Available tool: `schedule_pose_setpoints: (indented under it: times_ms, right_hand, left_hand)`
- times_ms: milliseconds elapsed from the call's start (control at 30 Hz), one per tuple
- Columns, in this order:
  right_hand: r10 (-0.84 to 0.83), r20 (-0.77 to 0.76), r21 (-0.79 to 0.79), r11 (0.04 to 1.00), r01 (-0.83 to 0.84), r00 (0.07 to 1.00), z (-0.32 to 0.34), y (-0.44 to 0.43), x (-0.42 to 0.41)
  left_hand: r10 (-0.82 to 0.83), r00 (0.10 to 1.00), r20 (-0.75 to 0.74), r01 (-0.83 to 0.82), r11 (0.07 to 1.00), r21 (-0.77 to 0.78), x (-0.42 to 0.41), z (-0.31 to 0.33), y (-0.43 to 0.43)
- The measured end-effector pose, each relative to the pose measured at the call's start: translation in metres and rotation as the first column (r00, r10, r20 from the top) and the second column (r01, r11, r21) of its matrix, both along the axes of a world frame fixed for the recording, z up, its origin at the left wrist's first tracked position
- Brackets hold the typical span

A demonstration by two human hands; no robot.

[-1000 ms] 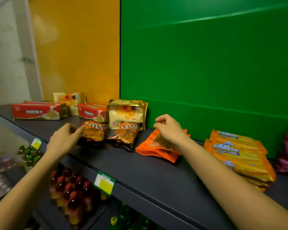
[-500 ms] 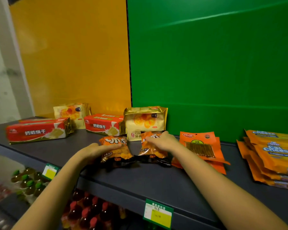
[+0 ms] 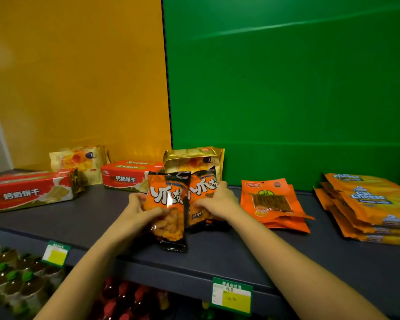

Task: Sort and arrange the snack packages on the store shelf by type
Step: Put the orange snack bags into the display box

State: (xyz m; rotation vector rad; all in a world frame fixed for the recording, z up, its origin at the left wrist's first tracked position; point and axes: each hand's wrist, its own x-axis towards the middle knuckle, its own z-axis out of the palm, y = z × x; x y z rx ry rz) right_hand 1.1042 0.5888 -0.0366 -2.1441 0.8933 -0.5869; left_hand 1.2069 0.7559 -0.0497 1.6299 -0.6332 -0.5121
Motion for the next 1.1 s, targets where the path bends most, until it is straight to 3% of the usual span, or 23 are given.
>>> schedule_pose_setpoints:
  times_ms: [167,333,533,733,1100]
  right_hand:
    - [-0.009,0.262,0.019,1.0,0.004,0.965,0.03,0.003,-0.045]
    - [-0.148,0.416,0.002,0.987,0.162,0.897,0.055,-0.015,-0.118]
    - [-0.369,0.458,0.025,0.915,0.403,0.809,0.053,-0.051,-0.247]
    - [-0.544,0.501,0.063,0.799,0.599,0.673,0.054,-0.07,-0.397]
    - [-0.73,0.448,0.105,0.616,0.781,0.516,0.023,-0.084,-0.636]
  left_hand:
    - [0.082,0.995,0.054,-0.068,0.97,-0.233,-0.014,0.032,0.004]
    - [-0.005,0.998,0.063,0.027,0.936,-0.352,-0.054,0.063,-0.03]
    - [-0.3,0.952,0.061,0.302,0.885,-0.355,-0.141,0.071,-0.112]
    - [-0.548,0.835,0.042,0.526,0.775,-0.351,-0.262,0.069,-0.186]
    - [-0.71,0.704,0.001,0.671,0.664,-0.33,-0.492,0.036,-0.25]
